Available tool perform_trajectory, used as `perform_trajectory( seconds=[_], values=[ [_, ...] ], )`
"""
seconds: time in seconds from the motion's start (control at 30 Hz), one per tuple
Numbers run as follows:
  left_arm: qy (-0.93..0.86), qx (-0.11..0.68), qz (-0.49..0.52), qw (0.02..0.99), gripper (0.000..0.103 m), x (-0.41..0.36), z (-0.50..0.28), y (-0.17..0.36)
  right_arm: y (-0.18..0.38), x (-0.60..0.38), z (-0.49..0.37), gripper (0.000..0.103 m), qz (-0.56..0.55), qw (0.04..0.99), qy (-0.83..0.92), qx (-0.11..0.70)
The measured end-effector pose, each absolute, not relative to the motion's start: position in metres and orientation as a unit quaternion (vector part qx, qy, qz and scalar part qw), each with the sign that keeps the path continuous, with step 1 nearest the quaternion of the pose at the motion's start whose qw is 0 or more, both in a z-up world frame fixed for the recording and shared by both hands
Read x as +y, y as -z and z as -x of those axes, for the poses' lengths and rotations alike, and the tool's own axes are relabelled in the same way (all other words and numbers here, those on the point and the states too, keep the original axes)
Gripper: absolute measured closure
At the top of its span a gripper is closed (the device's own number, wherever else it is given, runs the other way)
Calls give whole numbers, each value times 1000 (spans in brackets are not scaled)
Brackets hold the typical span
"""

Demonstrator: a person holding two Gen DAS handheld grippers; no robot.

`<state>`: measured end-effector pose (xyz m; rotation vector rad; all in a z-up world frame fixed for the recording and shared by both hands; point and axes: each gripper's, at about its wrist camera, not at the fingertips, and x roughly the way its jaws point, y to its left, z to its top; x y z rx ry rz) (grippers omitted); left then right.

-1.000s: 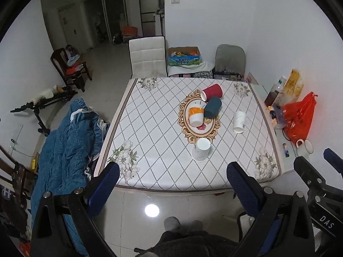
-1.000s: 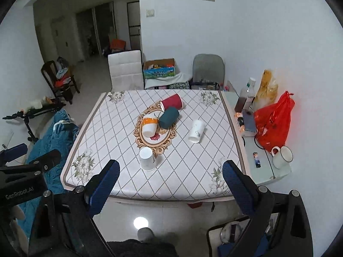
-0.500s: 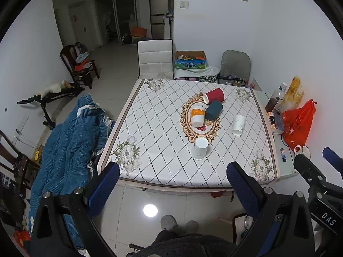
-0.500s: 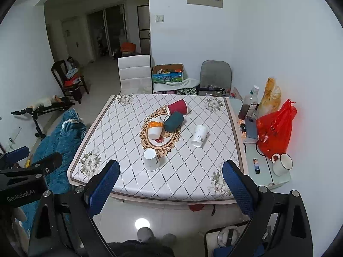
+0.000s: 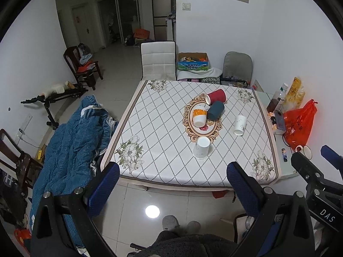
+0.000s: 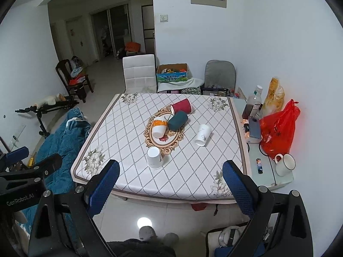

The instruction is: Flip cup upside down

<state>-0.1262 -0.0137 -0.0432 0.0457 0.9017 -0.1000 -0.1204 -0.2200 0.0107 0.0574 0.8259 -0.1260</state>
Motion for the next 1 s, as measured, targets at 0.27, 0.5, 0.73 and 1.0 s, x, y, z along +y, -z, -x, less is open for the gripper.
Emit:
perform_trajectory(
  seconds=[0.27, 0.5, 0.73, 1.0],
  values=[
    [49, 436, -22, 898, 1, -15, 126, 44, -9, -221, 121, 4, -31, 914, 59, 401],
    [48, 435, -23, 899, 1, -15, 129, 43, -5, -220, 126, 4, -32, 913, 56, 403],
    [47, 431, -23, 901, 1, -16, 135, 40, -5, -218, 127, 4, -31, 913, 56, 402],
    [45, 431, -25, 901, 1, -17, 135, 39, -8, -220, 121, 4, -37, 912, 58, 405]
  ],
)
